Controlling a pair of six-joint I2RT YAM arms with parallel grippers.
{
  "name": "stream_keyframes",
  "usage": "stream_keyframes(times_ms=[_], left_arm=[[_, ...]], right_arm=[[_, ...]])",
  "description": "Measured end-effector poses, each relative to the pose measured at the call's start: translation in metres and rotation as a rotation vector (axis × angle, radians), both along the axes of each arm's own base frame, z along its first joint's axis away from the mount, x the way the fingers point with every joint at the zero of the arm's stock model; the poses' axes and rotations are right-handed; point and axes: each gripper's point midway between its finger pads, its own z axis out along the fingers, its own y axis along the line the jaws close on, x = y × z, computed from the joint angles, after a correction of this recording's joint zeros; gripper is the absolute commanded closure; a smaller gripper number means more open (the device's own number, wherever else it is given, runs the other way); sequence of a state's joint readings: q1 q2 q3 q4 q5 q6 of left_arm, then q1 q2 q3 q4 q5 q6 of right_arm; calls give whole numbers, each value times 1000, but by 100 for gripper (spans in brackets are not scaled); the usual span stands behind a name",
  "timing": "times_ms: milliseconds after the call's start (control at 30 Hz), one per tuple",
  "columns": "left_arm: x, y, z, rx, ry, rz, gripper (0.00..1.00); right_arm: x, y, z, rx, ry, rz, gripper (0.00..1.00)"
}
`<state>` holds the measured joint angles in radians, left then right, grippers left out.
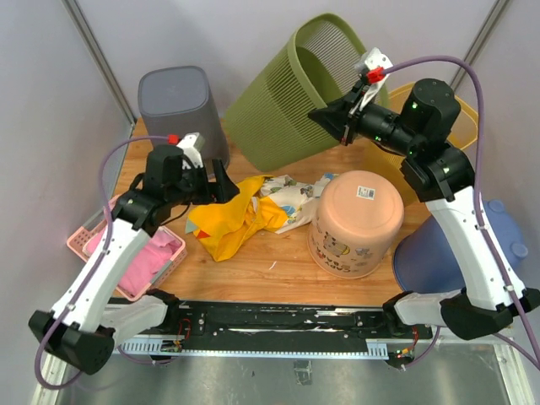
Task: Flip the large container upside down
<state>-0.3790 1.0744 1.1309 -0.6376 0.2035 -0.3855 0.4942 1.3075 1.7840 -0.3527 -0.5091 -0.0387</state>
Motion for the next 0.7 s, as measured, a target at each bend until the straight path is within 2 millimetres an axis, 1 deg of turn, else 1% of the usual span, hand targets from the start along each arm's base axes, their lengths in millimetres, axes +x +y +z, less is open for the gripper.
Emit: stream_keyframes(times_ms=[67, 167, 233, 300, 367, 500, 567, 600, 700], left_arm=[[-7, 7, 15, -17, -35, 36, 10], [-18, 18, 44, -59, -86, 95, 10], [-22, 25, 70, -95, -134, 129, 10], [-27, 30, 98, -138, -192, 157, 10], [-32, 32, 112, -168, -220, 167, 10], [-43, 32, 123, -210, -238, 161, 10], [-47, 32, 127, -220, -240, 152, 3], [-50, 32, 132, -222, -244, 151, 1], [-54, 39, 150, -217, -267, 172, 1]], right_arm=[[-15, 3, 8, 58, 35, 64, 100], [-30, 10, 14, 141, 98, 165, 100], [-37, 14, 15, 194, 155, 231, 100], [-38, 17, 16, 242, 219, 282, 100], [-37, 19, 17, 284, 275, 321, 100], [-25, 26, 16, 383, 385, 385, 100], [-16, 30, 11, 432, 445, 413, 100], [-12, 33, 8, 453, 476, 425, 100], [2, 39, -3, 510, 571, 444, 99]])
